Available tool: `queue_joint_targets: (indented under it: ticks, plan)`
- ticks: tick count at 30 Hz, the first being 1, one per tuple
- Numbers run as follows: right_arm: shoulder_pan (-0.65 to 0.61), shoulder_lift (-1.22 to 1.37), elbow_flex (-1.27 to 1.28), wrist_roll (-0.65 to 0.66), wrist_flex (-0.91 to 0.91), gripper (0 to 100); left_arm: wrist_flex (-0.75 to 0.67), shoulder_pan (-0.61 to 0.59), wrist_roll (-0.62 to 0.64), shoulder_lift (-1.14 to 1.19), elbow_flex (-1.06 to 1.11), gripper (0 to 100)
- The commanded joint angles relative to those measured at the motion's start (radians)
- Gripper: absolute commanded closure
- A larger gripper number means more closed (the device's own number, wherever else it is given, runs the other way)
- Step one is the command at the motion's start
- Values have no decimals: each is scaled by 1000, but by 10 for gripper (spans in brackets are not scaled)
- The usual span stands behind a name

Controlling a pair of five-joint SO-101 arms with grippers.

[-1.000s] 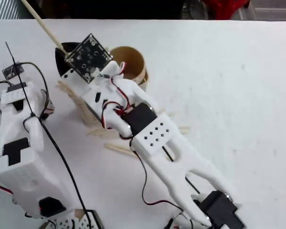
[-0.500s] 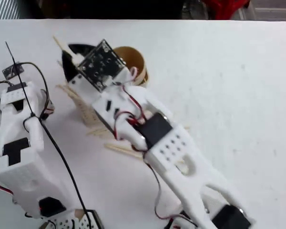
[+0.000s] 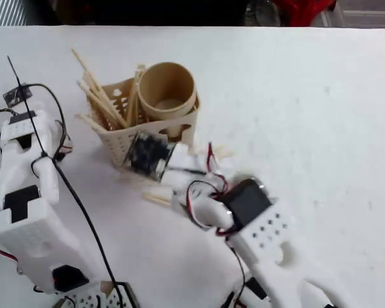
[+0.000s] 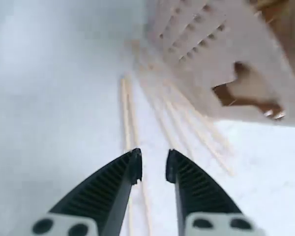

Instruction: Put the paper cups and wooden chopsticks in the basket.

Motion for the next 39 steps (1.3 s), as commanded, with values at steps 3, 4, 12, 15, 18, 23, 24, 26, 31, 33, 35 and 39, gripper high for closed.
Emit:
queue_joint_targets:
  ticks: [3, 4, 12, 15, 18, 23, 24, 26, 31, 33, 35, 39]
  plan:
    - [-27, -22, 374, 98, -272, 833, -14, 1, 12, -27, -6, 976]
    - [-27, -22, 427, 100, -329, 834, -14, 1, 12, -27, -6, 976]
    - [-25, 229, 482, 95, -538, 833, -14, 1, 12, -27, -6, 976]
    - [-24, 369, 437, 95, -578, 833, -14, 1, 12, -27, -6, 976]
    - [-22, 483, 385, 95, -587, 833, -14, 1, 12, -27, -6, 976]
    - [-5, 576, 324, 94, -579, 869, -14, 1, 12, -27, -6, 976]
    - [4, 576, 322, 94, -582, 904, -14, 1, 12, -27, -6, 976]
    - [19, 576, 322, 92, -582, 974, -14, 1, 12, -27, -6, 976]
    - [39, 570, 321, 48, -579, 984, -14, 1, 12, -27, -6, 976]
    - [50, 527, 324, 44, -568, 982, -14, 1, 12, -27, -6, 976]
    - [59, 446, 322, 43, -522, 982, -14, 1, 12, -27, -6, 976]
    - [58, 188, 319, 43, -414, 981, -14, 1, 12, -27, -6, 976]
